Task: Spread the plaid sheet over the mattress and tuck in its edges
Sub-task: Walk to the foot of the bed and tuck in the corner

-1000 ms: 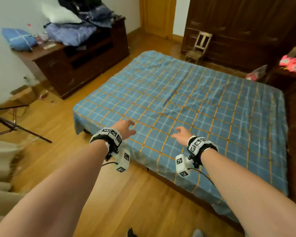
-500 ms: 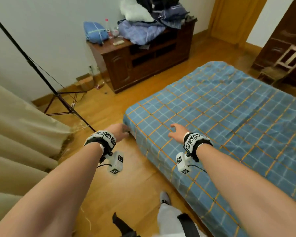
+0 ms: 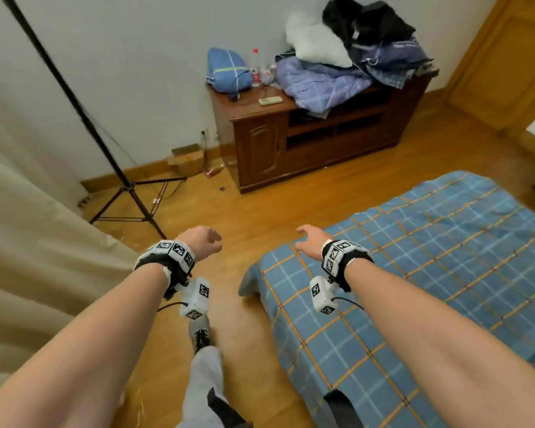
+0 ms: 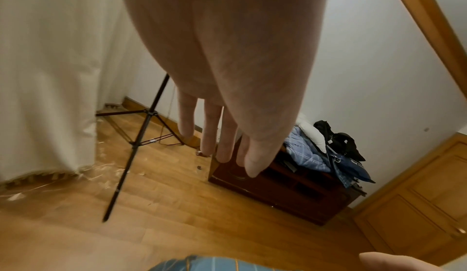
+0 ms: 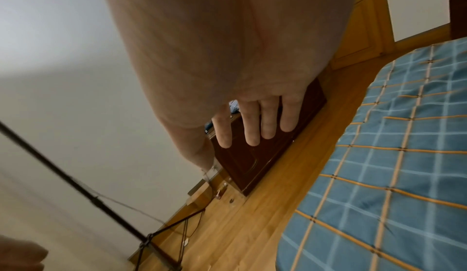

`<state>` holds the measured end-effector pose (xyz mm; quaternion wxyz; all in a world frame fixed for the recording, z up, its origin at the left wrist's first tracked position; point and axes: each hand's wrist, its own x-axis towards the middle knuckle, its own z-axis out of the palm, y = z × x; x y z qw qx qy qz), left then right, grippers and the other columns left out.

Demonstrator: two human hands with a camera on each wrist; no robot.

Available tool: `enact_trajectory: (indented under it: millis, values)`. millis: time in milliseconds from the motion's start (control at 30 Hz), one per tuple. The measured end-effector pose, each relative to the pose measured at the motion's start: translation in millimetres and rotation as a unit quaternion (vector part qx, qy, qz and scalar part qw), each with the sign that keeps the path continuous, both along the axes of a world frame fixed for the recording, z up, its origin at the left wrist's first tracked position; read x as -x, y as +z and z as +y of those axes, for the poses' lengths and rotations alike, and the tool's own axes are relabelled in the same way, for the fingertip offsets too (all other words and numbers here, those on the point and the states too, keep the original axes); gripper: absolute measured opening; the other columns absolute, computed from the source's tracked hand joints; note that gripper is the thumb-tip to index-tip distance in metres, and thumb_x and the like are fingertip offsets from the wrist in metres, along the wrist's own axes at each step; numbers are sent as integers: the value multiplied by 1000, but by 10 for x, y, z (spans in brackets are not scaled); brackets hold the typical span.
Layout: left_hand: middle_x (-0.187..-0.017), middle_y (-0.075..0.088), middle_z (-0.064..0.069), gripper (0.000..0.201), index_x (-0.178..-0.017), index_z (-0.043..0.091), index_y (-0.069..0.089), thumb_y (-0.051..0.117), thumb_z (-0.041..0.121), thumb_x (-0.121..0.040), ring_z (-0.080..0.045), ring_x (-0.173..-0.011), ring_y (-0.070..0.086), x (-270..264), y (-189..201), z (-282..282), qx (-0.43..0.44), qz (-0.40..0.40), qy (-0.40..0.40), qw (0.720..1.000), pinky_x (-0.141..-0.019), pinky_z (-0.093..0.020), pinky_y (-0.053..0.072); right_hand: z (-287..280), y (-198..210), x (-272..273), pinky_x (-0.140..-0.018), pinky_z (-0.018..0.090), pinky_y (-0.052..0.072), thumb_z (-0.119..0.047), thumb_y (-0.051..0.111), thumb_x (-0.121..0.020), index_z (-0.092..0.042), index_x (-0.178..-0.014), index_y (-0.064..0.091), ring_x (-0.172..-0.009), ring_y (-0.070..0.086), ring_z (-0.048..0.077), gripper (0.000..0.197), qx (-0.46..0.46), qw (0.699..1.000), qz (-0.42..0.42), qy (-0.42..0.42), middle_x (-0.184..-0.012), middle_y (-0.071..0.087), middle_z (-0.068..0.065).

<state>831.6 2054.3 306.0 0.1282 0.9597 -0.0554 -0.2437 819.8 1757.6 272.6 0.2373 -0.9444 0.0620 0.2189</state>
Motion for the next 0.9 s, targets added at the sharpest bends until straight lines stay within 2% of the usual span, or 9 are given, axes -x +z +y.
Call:
enact_trajectory:
  millis: [67,200,400,533,700,800,900]
  values:
    - [-129,62,0,40,-129,22,58,56,38,-92,-20,-114,61,-753,-78,11,9,-12,-25,1000,-97,-34,49,23,-69,-591,-97,35,47,-36,61,-86,-25,-139,46,-121,54,26,56,7,1000,5,-22,-139,54,2]
    - [-127,62,0,39,-128,24,59,53,37,-92,-20,-108,61,-2191,-71,-39,9,0,-108,994,-90,-33,51,86,-104,-1650,-90,31,47,-36,60,-88,-27,-138,48,-115,57,24,52,10,995,12,-98,-135,57,1]
    - [-131,59,2,39,-130,24,56,52,36,-94,-20,-112,59,-4027,42,-321,-20,9,-210,977,-92,-34,51,86,-4,-2927,-99,32,45,-35,63,-87,-27,-135,51,-121,55,23,50,-3,987,16,-161,-138,56,0]
    - [-129,60,2,38,-130,24,56,52,36,-93,-20,-112,59,-5076,-48,-726,-1,0,-256,967,-94,-36,51,-217,-87,-3760,-99,33,46,-37,62,-87,-29,-134,51,-121,56,24,49,3,976,29,-215,-138,56,1]
    - [-132,58,3,39,-131,25,56,51,34,-93,-20,-115,58,-6181,-169,-1296,-26,31,-321,946,-97,-38,50,-663,-381,-4882,-98,38,49,-42,61,-87,-32,-136,49,-120,54,26,52,6,971,67,-229,-139,54,0]
    - [-133,57,1,38,-132,22,55,51,33,-95,-21,-118,56,-7007,-168,-1816,-48,29,-354,934,-100,-37,47,-1070,-542,-5700,-98,37,47,-43,61,-87,-30,-136,50,-121,54,24,52,-23,971,57,-232,-139,53,-2]
    - [-133,58,0,41,-133,22,54,53,35,-94,-21,-118,57,-7800,-109,-2539,-50,34,-356,933,-101,-36,46,-1600,-474,-6373,-100,34,46,-42,61,-88,-28,-135,52,-122,54,22,50,-48,971,51,-229,-140,53,-4]
